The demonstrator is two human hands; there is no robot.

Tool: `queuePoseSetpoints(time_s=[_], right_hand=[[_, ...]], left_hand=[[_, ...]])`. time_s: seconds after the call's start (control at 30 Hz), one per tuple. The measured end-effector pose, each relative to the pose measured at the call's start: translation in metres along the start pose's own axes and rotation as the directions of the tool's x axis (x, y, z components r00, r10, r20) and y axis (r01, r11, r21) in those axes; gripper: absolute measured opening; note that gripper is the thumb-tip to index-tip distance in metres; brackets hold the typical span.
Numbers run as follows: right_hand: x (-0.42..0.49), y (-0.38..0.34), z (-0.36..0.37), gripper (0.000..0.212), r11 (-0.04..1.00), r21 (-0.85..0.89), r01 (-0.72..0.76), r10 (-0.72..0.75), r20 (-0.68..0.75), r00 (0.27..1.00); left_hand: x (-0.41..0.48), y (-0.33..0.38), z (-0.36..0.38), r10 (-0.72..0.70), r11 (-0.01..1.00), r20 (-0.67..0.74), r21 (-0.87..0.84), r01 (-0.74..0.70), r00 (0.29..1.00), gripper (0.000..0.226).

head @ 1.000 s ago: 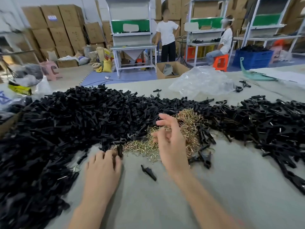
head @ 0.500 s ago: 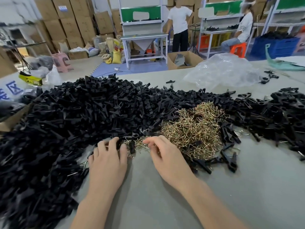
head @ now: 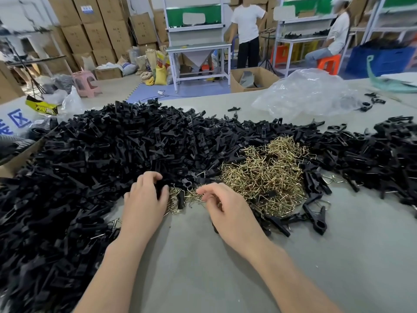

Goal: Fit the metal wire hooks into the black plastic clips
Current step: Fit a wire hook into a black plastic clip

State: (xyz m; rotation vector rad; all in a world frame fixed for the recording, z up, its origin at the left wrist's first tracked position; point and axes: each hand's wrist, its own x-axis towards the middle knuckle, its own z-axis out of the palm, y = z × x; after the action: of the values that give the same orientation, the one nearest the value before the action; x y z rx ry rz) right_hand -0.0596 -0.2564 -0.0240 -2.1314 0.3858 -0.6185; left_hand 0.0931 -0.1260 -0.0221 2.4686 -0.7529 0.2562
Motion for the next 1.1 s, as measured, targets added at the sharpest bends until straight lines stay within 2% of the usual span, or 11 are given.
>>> queuePoseSetpoints(time_s=[0.13, 0.2, 0.43, 0.53, 0.63, 0.7, 0.8, 0.87, 0.93, 1.0, 1.1], right_hand=[[0.0, 0.0, 0.0, 0.028, 1.0, 0.012, -0.011, 0.011, -0.001, 1.0], [0.0, 0.0, 0.0, 0.028, 1.0, 0.014, -0.012, 0.012, -0.003, 1.0], [-0.001, 0.001, -0.001, 0.028, 1.0, 0.023, -0.013, 0.013, -0.004, 1.0], [0.0, 0.001, -0.002, 0.031, 0.999, 0.034, -0.017, 0.017, 0.004, 1.0], [-0.001, 0.001, -0.002, 0.031, 0.999, 0.037, -0.014, 0.014, 0.002, 1.0], [-0.001, 0.001, -0.002, 0.031, 0.999, 0.032, -0.015, 0.015, -0.001, 1.0], [0.0, 0.001, -0.002, 0.032, 0.999, 0.031, -0.017, 0.017, 0.005, 1.0], [-0.001, 0.0, -0.002, 0.031, 0.999, 0.043, -0.014, 0.014, 0.003, 1.0], [0.0, -0.001, -0.003, 0.029, 0.996, 0.087, -0.01, 0.012, -0.022, 1.0], [0.001, -0.004, -0.003, 0.023, 0.983, 0.184, -0.012, 0.021, -0.05, 0.999], [0.004, -0.009, -0.004, 0.026, 0.92, 0.386, -0.063, 0.071, -0.007, 0.997]], left_hand=[[0.002, -0.003, 0.0, 0.029, 1.0, 0.043, 0.012, -0.029, 0.999, 0.037], [0.004, -0.003, 0.0, 0.023, 1.0, 0.044, -0.014, -0.022, 0.999, 0.033], [-0.003, -0.002, -0.002, -0.024, 0.988, -0.067, -0.152, 0.014, 0.997, 0.023], [-0.007, -0.002, -0.007, -0.077, 0.973, -0.164, -0.229, 0.038, 0.984, 0.023], [-0.012, -0.005, -0.012, -0.078, 0.983, -0.245, -0.178, 0.034, 0.966, 0.026], [-0.014, -0.007, -0.012, -0.08, 0.989, -0.23, -0.143, 0.048, 0.97, 0.028], [-0.013, -0.009, -0.014, -0.099, 0.983, -0.222, -0.176, 0.06, 0.97, 0.029], [-0.014, -0.007, -0.018, -0.096, 0.965, -0.237, -0.262, 0.032, 0.967, 0.028], [-0.017, 0.004, -0.023, -0.105, 0.909, -0.231, -0.418, -0.002, 0.967, 0.021], [-0.026, 0.024, -0.024, -0.081, 0.826, -0.225, -0.561, -0.061, 0.971, 0.012], [-0.047, 0.059, -0.015, -0.007, 0.722, -0.161, -0.684, -0.106, 0.987, 0.022]])
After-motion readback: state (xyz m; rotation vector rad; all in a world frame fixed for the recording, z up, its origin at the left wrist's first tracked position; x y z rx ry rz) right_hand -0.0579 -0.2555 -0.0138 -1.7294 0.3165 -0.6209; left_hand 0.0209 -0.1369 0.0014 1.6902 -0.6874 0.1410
